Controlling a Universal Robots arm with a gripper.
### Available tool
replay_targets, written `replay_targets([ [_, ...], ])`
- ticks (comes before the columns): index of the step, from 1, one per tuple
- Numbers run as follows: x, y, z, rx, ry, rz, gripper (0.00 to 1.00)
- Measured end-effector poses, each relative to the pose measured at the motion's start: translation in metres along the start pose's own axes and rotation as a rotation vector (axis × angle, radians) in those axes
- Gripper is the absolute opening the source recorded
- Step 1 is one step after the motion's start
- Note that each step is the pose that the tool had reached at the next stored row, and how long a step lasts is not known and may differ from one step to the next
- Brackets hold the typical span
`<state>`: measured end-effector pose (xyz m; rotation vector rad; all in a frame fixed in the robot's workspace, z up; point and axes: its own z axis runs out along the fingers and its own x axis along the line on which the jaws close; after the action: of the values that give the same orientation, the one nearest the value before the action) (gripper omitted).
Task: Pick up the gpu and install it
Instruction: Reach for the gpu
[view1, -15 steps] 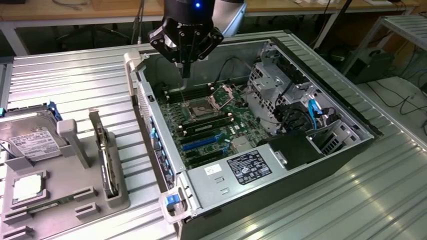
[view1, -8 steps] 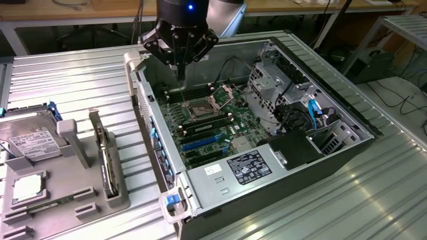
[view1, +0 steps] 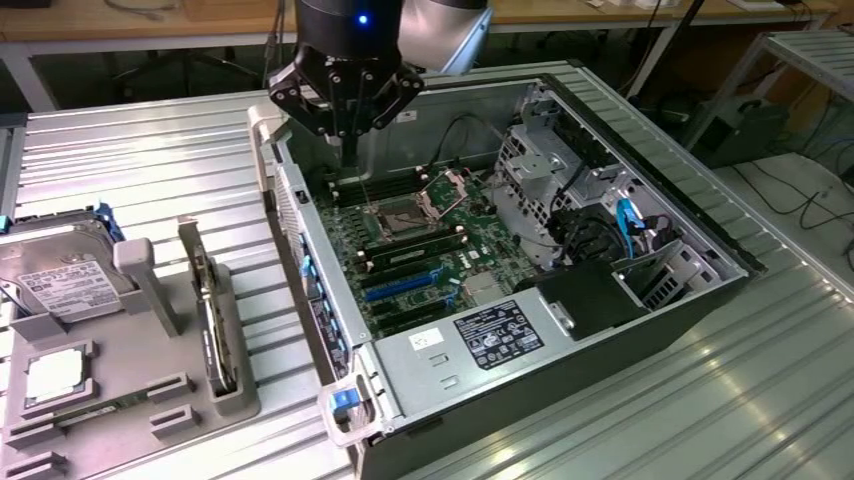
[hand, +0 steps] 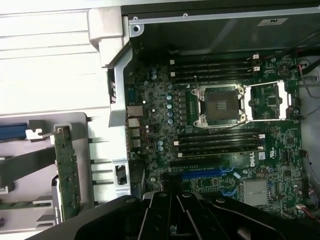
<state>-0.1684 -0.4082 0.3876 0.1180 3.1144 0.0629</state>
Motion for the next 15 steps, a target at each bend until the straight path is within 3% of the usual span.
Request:
replay_targets([
  [6,0.0107,-0.0009,0.0006,0.0001,-0.0001,0.000,0.11],
  [15,0.0114,-0.0009,0.0006,0.0001,-0.0001,0.000,0.11],
])
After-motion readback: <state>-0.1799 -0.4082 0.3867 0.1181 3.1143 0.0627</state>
